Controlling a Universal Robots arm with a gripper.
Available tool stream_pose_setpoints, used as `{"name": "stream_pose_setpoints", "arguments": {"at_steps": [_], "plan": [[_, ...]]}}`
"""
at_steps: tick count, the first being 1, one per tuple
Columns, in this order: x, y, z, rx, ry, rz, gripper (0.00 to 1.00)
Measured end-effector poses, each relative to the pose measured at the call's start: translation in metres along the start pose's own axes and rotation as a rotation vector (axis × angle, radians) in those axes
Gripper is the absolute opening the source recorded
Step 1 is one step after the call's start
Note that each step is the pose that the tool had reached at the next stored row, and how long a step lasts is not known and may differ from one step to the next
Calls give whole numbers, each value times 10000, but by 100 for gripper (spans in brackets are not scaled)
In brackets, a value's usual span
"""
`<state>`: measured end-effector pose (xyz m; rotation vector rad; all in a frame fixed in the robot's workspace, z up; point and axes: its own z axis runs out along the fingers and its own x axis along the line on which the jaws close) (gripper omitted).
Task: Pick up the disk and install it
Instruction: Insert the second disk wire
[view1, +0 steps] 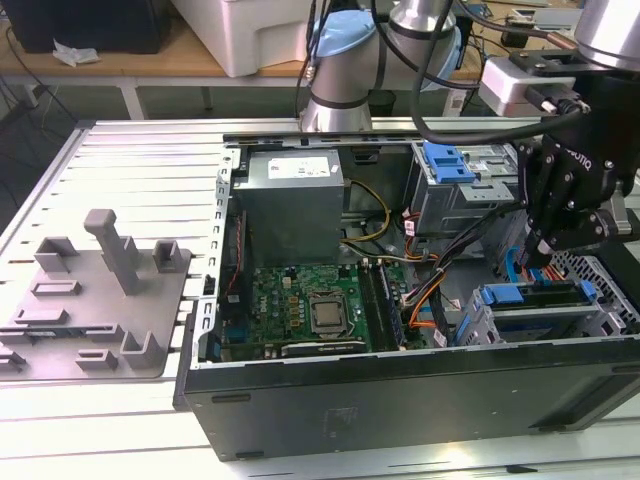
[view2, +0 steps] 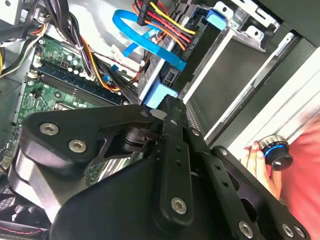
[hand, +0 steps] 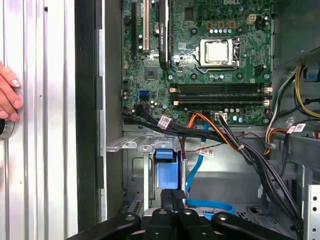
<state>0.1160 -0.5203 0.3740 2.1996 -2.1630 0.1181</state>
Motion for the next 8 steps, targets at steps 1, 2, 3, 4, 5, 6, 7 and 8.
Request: {"name": "stream_pose_setpoints", "arguments": {"at_steps": [1,2,3,4,5,6,7,8], "plan": [[0,0,0,0,4,0,11],[0,0,-1,0,9,0,11],[0,0,0,0,12,0,11],[0,0,0,0,19,0,11],[0,0,-1,-1,23,0,11],[0,0,0,0,27,0,11],[0,0,0,0,32,0,11],[0,0,0,-1,36,0,11]]}}
